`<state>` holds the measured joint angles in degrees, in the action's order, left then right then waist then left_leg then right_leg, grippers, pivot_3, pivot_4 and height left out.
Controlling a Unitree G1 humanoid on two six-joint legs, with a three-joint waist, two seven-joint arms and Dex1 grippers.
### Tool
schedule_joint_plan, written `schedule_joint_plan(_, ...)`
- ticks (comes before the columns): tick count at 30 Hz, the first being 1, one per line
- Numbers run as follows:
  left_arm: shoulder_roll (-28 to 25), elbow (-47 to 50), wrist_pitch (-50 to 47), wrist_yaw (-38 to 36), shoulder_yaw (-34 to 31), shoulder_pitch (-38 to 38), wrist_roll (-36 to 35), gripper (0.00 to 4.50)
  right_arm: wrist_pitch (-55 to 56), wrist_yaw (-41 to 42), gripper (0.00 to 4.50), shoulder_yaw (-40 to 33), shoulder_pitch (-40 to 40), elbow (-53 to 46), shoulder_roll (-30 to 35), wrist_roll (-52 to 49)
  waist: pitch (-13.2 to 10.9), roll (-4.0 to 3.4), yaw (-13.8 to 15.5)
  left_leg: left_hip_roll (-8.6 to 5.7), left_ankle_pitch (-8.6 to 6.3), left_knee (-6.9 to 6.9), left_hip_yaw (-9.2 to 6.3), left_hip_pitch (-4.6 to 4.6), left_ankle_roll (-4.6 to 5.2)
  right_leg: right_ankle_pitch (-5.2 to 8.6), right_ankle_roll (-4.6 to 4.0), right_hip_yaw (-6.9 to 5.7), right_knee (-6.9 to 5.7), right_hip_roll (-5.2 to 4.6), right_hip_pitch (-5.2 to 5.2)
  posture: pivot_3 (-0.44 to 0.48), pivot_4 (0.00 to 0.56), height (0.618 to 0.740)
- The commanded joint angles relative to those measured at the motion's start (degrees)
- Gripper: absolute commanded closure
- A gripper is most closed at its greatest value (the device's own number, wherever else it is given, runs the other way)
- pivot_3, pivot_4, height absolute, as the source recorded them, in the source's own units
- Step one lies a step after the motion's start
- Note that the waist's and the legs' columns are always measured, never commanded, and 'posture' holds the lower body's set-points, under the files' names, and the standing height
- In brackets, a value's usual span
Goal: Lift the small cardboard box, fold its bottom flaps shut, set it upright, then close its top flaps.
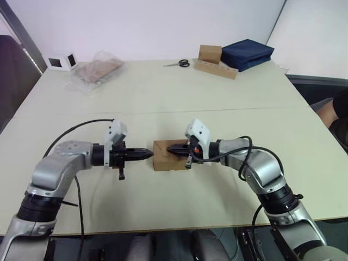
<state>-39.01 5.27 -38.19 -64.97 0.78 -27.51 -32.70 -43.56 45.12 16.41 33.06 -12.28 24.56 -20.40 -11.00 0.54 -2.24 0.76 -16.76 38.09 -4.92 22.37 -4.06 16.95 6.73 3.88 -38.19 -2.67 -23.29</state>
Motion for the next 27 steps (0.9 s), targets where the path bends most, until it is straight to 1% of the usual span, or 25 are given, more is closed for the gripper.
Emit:
schedule_joint_plan(1,2.3,-3.49,2.33,0.77,0.61,-4.07,1.25,4.49,-1.54,-0.41,4.5,0.13,-0.39,-2.02,0.04,-0.22,0.0,0.0,-0.18,0.0,0.0,0.0,0.0,0.0,0.0,0.0,0.0,0.0,0.01,0.01,-0.01,0.0,0.15,0.74)
schedule_joint_plan(5,7.85,-13.12,7.75,0.83,4.62,-10.2,6.1,4.49,-2.82,-0.87,4.5,0.39,-0.77,-4.65,0.62,-0.25,0.0,-0.01,-0.27,0.0,0.0,-0.02,0.0,0.0,0.0,0.0,0.0,0.0,0.0,0.02,-0.04,0.0,0.15,0.74)
schedule_joint_plan(10,12.14,-20.38,12.73,-0.03,7.29,-13.29,9.95,4.49,-5.13,-0.74,4.5,0.61,-1.4,-8.34,1.96,-0.88,0.02,-0.01,-0.36,-0.02,0.0,-0.01,0.01,0.02,0.0,0.0,0.0,0.01,0.02,0.01,-0.05,0.0,0.15,0.74)
schedule_joint_plan(16,13.53,-22.7,14.5,-1.51,7.41,-14.48,10.91,4.49,-7.5,-0.23,4.5,0.37,-2.03,-11.31,3.54,-1.93,0.01,-0.01,-0.3,-0.02,0.0,-0.02,0.0,0.03,0.0,0.0,0.0,0.02,0.01,0.01,-0.08,0.0,0.15,0.74)
schedule_joint_plan(27,14.74,-22.39,15.19,-1.97,7.5,-14.33,11.83,4.49,-8.74,0.38,4.5,1.29,-2.06,-12.17,4.53,-1.83,0.01,-0.01,-0.24,-0.02,0.0,-0.01,0.0,0.03,0.0,0.0,0.0,0.02,0.01,0.0,-0.06,0.0,0.15,0.74)
